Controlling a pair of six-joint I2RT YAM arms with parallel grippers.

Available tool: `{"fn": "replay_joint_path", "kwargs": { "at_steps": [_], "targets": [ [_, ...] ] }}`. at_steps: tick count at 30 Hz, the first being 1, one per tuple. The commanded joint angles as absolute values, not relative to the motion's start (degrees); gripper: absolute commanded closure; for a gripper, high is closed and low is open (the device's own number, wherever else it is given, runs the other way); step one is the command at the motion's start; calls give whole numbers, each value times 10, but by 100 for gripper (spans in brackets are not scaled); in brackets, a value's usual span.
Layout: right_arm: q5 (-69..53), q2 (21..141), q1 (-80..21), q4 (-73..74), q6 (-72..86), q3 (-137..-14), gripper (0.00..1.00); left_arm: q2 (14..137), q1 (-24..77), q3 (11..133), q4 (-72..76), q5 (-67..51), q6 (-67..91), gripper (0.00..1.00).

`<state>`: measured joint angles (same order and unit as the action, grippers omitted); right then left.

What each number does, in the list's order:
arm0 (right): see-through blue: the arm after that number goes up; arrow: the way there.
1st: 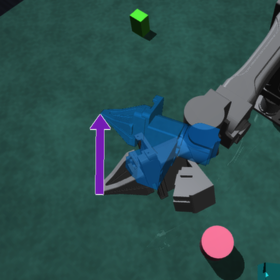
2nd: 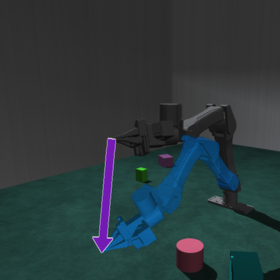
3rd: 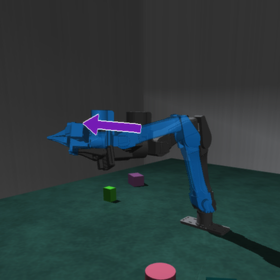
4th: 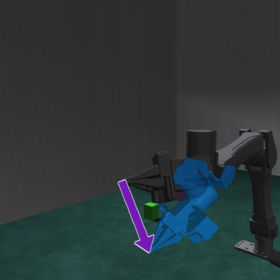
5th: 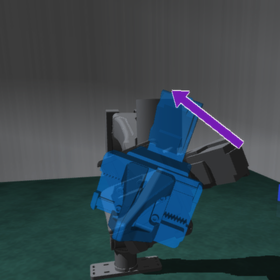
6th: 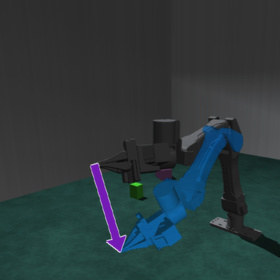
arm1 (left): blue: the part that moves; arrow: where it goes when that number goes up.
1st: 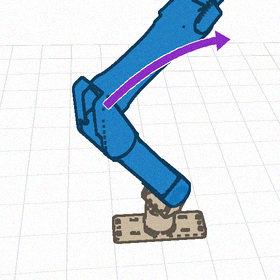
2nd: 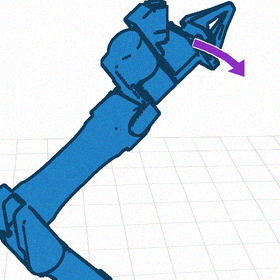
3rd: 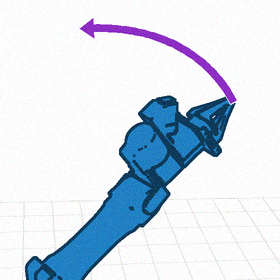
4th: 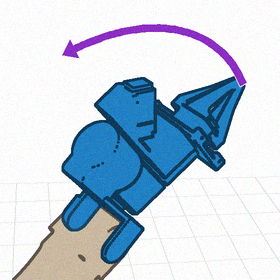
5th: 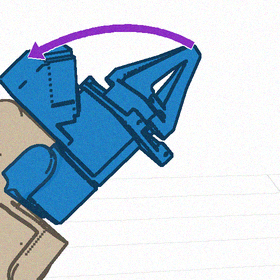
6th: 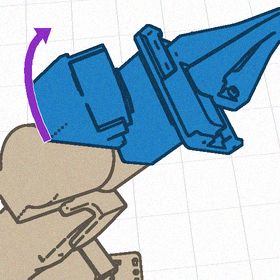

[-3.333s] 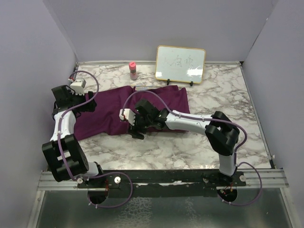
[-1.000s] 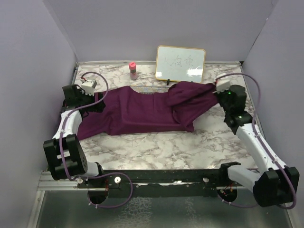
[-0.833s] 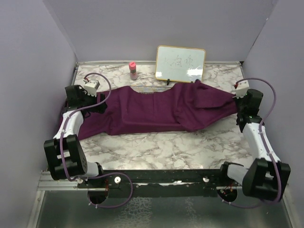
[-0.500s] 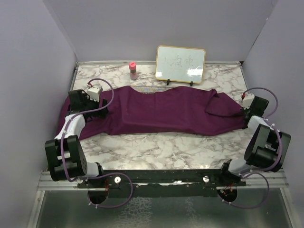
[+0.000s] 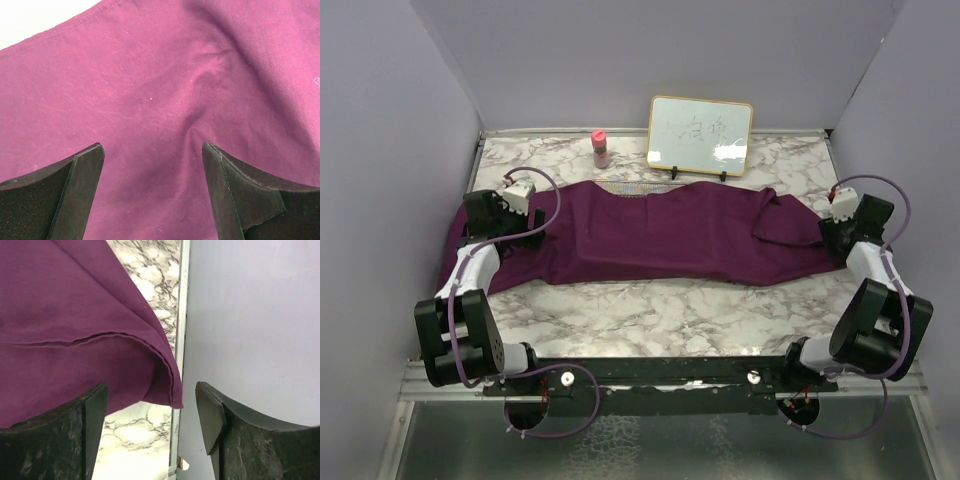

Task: Open and lay out the surgical kit
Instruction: Open the surgical kit at the center of the board.

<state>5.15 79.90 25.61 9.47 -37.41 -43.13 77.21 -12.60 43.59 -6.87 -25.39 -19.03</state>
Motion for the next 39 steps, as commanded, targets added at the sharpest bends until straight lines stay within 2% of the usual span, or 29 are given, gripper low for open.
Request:
{"fn": "replay_joint_path", "kwargs": {
  "at_steps": [1,5,11,24,32,35,39],
  "targets": [
    [-65,747,258,212,-381,-479,29,750,-123,435,-50,-242,-198,18],
    [-171,767,258,250,-326,-538,29,754,-122,443,-48,-242,-197,18],
    [-260,906,258,264,-249,-675,33,762,-118,453,-46,-244,-193,18],
    [-276,1148,249,319,-272,-882,33,769,-99,452,-37,-241,-188,18],
    [-269,1207,242,330,-319,-902,34,770,-94,444,-28,-240,-189,18],
    [-274,1222,241,334,-329,-907,42,773,-92,443,-29,-238,-189,18],
    [-279,1231,238,344,-335,-919,43,773,-89,442,-29,-237,-190,18]
  ]
}}
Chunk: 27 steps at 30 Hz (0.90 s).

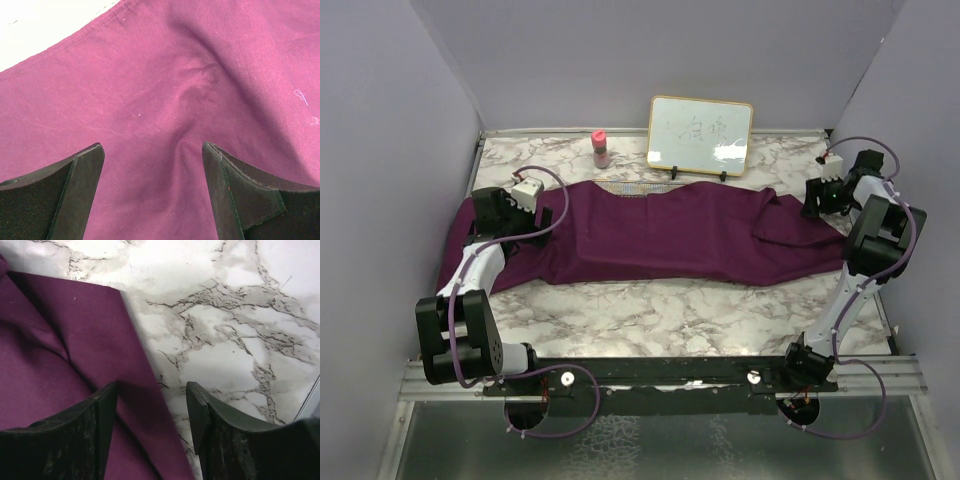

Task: Open and lay out the surgical kit
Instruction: Open the surgical kit at the center of the board.

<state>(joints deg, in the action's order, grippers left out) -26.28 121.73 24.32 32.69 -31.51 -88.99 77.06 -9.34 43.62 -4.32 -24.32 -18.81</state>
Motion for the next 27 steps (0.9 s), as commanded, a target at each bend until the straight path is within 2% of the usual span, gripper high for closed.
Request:
{"fn": "replay_joint_path", "kwargs": {
  "at_steps": [1,8,13,17,23,27],
  "targets": [
    [-278,1235,237,353,-338,-925,44,772,-89,442,-29,-236,-191,18],
    [-273,1266,221,406,-358,-965,47,773,-86,435,-27,-234,-196,18],
    [-275,1283,216,433,-367,-989,54,768,-87,432,-27,-231,-199,18],
    [-282,1290,215,447,-369,-998,66,766,-87,432,-27,-232,-200,18],
    [-294,1260,215,449,-370,-995,98,765,-86,431,-27,-231,-201,18],
    [-308,1212,213,433,-359,-977,99,764,-86,432,-27,-231,-201,18]
  ]
}}
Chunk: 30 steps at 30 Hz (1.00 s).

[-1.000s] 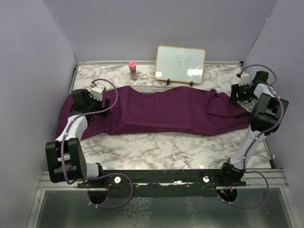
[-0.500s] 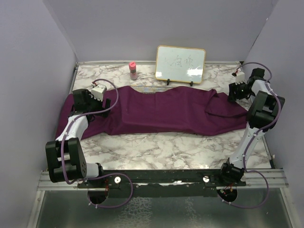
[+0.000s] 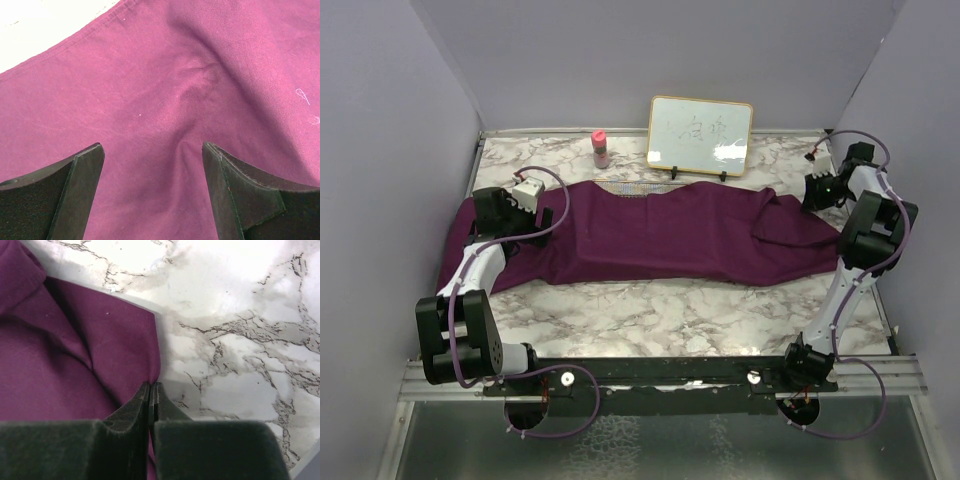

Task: Open and lay out the surgical kit
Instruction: Open the surgical kit at the center of the board.

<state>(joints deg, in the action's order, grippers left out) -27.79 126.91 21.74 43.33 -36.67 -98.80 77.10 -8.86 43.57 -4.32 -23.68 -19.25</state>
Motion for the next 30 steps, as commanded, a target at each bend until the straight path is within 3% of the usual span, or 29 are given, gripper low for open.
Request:
{"fn": "replay_joint_path", "kwargs": {
  "at_steps": [1,16,30],
  "targets": [
    [-310,1196,211,424,-355,-962,99,763,-85,432,-27,-232,-200,18],
    [-239,949,99,307,-339,-689,98,766,-82,430,-27,-233,-203,18],
    [-223,914,52,355,-344,-583,76,762,-81,425,-27,-232,-206,18]
  ]
}}
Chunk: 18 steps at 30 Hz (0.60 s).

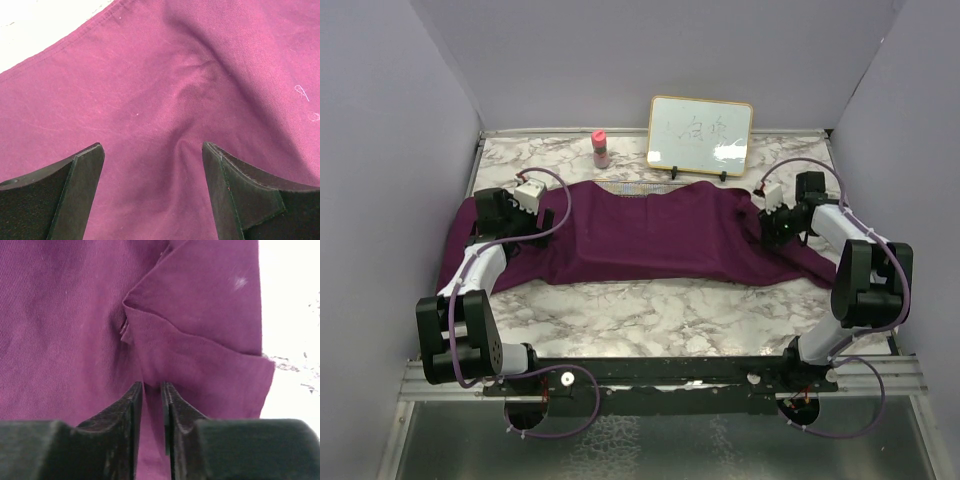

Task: Open and lay out the surgical kit
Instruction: Open the surgical kit at the center of the board.

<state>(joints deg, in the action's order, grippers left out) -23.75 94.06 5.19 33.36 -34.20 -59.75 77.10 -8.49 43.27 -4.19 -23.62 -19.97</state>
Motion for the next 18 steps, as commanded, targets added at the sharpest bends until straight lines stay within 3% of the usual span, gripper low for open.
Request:
{"fn": "replay_joint_path", "kwargs": {
  "at_steps": [1,5,9,11,18],
  "targets": [
    [-224,908,52,356,-343,-580,74,762,-81,425,-27,-233,-207,18],
    [-239,878,52,366,-332,-588,65,763,-82,426,-27,-233,-206,18],
    [-241,855,52,367,-302,-611,45,760,-81,427,-29,-233,-208,18],
    [-216,846,53,347,-276,-617,40,759,-81,425,-29,-233,-208,18],
    [-142,886,81,297,-216,-665,37,756,-80,425,-29,-234,-208,18]
  ]
}}
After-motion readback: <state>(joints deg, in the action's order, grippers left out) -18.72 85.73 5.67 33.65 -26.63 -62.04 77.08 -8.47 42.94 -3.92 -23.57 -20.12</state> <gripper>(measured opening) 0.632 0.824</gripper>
